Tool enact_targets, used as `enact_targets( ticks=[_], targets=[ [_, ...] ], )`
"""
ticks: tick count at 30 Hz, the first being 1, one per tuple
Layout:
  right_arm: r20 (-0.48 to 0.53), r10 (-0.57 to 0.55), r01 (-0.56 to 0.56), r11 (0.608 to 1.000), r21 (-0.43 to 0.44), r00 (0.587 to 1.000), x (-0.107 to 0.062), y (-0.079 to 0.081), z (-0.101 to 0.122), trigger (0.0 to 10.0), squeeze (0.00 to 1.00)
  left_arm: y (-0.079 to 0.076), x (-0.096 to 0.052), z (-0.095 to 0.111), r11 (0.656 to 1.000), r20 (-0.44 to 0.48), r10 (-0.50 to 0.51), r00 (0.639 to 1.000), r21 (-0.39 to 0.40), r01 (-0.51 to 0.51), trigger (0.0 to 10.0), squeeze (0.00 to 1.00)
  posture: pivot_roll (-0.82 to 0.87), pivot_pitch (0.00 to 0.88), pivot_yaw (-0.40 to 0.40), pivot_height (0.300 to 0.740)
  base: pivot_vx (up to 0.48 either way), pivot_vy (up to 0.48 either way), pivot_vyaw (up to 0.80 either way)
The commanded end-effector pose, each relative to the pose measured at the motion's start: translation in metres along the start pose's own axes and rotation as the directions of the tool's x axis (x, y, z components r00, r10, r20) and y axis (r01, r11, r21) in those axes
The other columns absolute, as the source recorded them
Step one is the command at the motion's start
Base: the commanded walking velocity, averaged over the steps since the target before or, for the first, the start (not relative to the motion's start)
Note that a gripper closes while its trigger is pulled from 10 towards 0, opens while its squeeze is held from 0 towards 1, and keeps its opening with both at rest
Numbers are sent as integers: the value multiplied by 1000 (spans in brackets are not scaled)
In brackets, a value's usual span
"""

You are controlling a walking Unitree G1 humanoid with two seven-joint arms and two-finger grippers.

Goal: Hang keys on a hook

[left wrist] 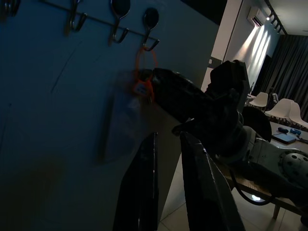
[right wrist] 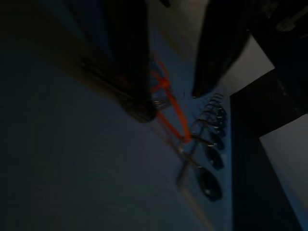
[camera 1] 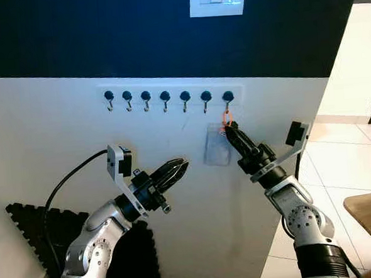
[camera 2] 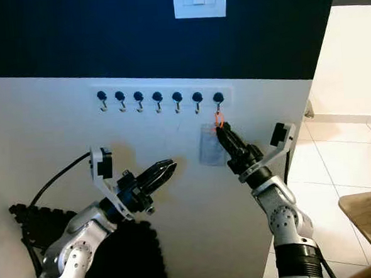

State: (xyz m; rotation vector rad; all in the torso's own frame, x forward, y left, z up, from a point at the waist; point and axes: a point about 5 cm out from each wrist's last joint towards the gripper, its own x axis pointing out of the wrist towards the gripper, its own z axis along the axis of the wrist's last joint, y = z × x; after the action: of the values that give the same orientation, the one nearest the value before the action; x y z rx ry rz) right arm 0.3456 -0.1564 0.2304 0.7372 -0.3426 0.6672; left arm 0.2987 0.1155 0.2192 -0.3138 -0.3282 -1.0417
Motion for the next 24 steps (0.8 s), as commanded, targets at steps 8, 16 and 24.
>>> enact_targets(
  ticks=[8, 16, 24],
  targets=[
    [-14, -58, 58, 998, -12, 998, -6, -8, -2, 10000, 98, 0, 3, 4, 1000, 24, -1, 1000, 3, 1, 10000, 0, 12, 59, 30, 740, 0, 0, 0],
    [-25, -91, 91, 996, -13, 996, -16, -12, -6, 10000, 0, 0, 2, 2, 1000, 16, -2, 1000, -2, 2, 10000, 0, 14, 61, 27, 740, 0, 0, 0],
    [-87, -91, 93, 996, 14, 992, -42, -10, -24, 10000, 0, -3, 1, -4, 1000, -2, -11, 1000, -19, 11, 10000, 0, 11, 64, 27, 740, 0, 0, 0]
  ],
)
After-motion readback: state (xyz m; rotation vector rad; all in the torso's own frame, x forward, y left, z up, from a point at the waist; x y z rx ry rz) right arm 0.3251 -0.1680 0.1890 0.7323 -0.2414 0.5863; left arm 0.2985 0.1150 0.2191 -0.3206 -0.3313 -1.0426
